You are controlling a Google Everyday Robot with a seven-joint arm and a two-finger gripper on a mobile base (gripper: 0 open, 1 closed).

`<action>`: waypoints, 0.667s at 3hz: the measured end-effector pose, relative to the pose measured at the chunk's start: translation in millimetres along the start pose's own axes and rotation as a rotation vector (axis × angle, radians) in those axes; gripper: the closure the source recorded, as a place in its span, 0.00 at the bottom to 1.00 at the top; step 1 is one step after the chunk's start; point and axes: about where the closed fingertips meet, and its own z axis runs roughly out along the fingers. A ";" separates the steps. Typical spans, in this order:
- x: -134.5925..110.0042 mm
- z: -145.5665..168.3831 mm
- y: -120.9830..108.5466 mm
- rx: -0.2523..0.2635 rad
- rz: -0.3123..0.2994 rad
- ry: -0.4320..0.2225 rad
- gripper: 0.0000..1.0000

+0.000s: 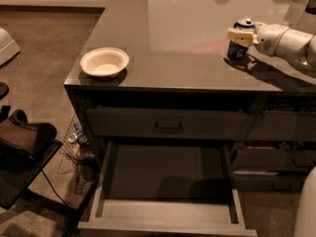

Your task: Place pepsi can into middle drawer

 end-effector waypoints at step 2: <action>-74.0 -8.7 46.7 -0.044 -0.107 -0.030 1.00</action>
Offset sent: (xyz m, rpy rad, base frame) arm -0.0816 0.0644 0.1169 -0.1169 -0.1304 0.0872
